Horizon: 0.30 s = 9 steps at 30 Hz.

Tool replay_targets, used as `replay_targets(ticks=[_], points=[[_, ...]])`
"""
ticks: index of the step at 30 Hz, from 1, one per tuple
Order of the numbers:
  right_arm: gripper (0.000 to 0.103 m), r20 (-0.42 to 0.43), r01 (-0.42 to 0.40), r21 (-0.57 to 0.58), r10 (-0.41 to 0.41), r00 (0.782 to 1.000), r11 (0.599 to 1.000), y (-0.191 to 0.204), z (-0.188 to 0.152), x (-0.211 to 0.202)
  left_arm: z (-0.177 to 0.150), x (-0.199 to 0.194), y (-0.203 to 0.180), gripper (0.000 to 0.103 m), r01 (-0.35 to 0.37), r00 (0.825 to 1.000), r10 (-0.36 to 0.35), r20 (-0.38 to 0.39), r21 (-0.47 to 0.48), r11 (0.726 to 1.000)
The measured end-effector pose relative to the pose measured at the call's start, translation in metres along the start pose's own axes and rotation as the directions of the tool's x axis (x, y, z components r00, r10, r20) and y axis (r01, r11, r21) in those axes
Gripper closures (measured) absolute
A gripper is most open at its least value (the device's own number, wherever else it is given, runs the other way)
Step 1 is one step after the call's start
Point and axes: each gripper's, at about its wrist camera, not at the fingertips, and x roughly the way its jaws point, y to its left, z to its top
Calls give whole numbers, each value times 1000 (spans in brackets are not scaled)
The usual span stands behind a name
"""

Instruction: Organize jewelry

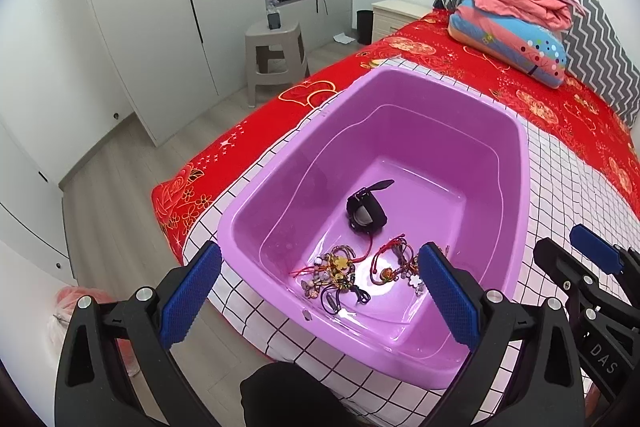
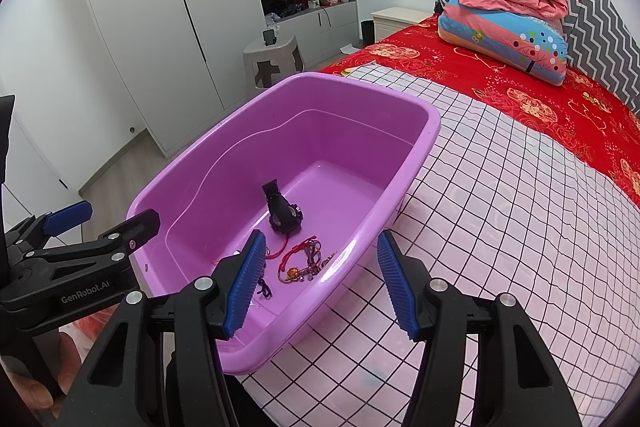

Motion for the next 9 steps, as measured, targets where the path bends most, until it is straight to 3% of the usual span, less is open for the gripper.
replay_targets(ticks=[9], points=[[47,5,2,0,-2,1000,1000,-2,1,-3,-2,4,2,6,0,999,0,-33,-18,1000]])
